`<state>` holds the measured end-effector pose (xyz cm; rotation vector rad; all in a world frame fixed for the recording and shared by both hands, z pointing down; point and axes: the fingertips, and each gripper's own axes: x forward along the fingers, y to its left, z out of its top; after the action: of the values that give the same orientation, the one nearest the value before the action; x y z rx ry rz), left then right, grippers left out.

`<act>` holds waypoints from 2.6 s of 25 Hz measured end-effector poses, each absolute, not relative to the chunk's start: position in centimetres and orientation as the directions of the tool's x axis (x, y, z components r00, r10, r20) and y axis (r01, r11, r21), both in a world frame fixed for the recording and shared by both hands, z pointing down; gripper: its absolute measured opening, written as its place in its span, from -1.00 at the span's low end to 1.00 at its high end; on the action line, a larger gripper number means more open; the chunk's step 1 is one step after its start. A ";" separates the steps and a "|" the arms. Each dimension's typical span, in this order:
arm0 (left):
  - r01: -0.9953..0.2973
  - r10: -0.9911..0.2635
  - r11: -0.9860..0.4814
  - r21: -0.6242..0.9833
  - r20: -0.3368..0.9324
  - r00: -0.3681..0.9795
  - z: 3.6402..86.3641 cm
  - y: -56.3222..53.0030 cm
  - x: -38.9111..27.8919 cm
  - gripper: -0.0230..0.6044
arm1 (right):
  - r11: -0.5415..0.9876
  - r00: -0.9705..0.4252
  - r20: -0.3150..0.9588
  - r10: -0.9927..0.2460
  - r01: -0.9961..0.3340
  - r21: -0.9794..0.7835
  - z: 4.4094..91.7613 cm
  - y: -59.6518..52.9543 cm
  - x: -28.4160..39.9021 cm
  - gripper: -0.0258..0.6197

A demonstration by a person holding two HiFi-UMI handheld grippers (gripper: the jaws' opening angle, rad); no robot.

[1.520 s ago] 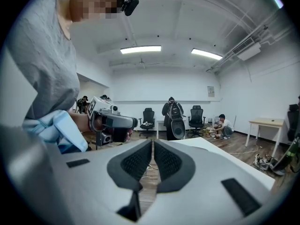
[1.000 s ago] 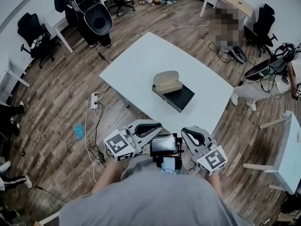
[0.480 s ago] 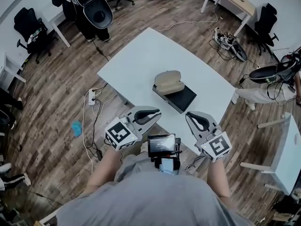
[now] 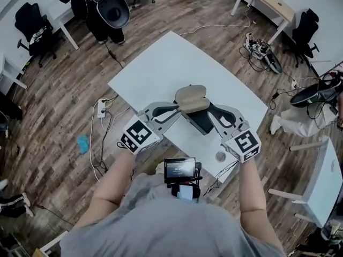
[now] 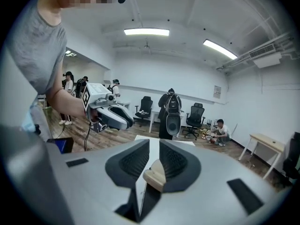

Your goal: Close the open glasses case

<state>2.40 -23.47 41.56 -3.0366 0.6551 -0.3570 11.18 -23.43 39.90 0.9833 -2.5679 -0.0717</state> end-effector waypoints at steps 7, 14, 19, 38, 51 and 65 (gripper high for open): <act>-0.442 -0.445 -0.893 -0.087 0.317 0.837 45.0 -27.8 2.8 -0.57 | 0.785 -0.653 0.451 -0.608 -0.581 0.217 43.5 -28.7 12.1 -0.51; -0.456 -0.454 -0.884 -0.105 0.431 0.780 49.7 -31.5 2.9 -0.57 | 0.797 -0.564 0.578 -0.589 -0.523 0.302 48.4 -33.6 12.7 -0.51; -0.443 -0.429 -0.890 -0.103 0.514 0.743 54.0 -33.6 3.5 -0.57 | 0.830 -0.518 0.670 -0.532 -0.476 0.291 52.7 -35.8 13.3 -0.51; -0.408 -0.346 -0.911 -0.060 0.649 0.678 60.6 -37.0 4.6 -0.57 | 0.873 -0.420 0.800 -0.427 -0.421 0.245 59.1 -40.3 14.3 -0.62; -0.366 -0.316 -0.927 -0.082 0.697 0.643 61.7 -36.9 4.9 -0.70 | 0.907 -0.382 0.840 -0.386 -0.321 0.271 60.6 -40.7 14.0 -0.74; -0.357 -0.435 -0.900 -0.249 0.565 0.702 59.0 -32.4 5.5 -0.74 | 0.755 -0.379 0.654 -0.654 -0.380 0.535 57.9 -35.6 15.3 -0.76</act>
<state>5.55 -32.35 59.02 -2.7855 0.6509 -0.9707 15.29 -35.62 57.90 0.7797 -2.0122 -0.3689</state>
